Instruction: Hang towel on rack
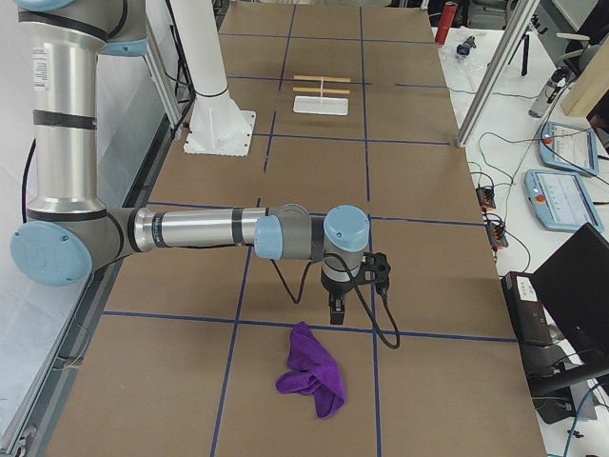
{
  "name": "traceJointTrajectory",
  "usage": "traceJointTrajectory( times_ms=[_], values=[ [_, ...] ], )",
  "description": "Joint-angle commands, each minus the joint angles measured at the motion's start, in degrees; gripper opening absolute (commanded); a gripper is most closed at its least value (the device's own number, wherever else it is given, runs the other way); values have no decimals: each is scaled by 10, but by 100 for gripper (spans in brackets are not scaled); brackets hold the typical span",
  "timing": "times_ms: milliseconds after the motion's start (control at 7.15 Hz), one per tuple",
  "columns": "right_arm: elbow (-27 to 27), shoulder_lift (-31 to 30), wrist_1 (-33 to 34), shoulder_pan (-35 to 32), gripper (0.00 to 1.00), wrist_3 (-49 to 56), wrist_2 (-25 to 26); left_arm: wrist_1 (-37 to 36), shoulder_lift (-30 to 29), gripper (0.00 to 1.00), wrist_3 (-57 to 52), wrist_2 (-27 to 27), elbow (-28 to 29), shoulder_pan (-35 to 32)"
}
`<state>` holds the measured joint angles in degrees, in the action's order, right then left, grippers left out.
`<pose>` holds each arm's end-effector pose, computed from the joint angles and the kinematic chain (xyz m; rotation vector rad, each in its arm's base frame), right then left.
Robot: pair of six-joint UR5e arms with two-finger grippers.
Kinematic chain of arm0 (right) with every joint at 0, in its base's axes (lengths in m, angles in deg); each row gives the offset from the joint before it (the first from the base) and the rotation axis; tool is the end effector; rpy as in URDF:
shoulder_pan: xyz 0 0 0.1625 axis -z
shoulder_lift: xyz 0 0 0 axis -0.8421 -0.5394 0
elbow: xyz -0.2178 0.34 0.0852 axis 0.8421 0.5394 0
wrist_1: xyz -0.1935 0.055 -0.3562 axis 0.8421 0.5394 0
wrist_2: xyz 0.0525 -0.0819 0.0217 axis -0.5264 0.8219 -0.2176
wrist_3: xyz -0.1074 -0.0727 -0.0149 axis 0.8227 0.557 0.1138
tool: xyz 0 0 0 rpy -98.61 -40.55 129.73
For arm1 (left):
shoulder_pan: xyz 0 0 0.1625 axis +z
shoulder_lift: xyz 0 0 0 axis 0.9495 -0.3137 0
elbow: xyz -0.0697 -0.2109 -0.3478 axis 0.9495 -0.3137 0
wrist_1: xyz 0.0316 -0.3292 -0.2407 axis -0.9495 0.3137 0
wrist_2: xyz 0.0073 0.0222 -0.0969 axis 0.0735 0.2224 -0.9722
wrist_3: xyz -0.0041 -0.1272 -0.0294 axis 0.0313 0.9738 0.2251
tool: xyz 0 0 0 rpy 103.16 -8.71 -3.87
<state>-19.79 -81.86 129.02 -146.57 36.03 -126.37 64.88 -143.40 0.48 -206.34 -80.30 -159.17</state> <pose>0.0377 -0.4608 0.6333 0.0166 -0.7519 -0.0153 -0.0246 -0.4654 0.6265 0.0974 0.7377 0.1524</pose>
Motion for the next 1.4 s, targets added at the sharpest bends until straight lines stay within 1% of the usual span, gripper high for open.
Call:
traceJointTrajectory(
  times_ms=[0, 280, 419, 559, 699, 978, 1118, 1258],
  values=[
    [0, 1, 0, 0, 100, -1, -1, -1, -2, 100, -2, 0, -17, 0],
    [-9, 4, -15, 10, 100, 3, 3, 1, -3, 100, -3, 0, -22, 1],
    [5, -11, -54, 20, 100, 4, 32, 2, -5, 100, -3, 0, -21, 1],
    [28, -34, -114, 25, 100, 10, 39, 3, -5, 100, -3, 0, -21, 1],
    [74, -39, -181, 26, 100, 12, 39, 3, -6, 100, -3, -1, -21, 2],
    [194, -33, -305, 54, 99, 49, 41, 4, -6, 100, -3, -3, -20, 2],
    [228, -32, -344, 73, 89, 61, 57, 4, -6, 100, -4, -3, -20, 2],
    [234, -31, -348, 81, 82, 67, 67, 4, -6, 100, -4, -3, -21, 2]
  ],
)
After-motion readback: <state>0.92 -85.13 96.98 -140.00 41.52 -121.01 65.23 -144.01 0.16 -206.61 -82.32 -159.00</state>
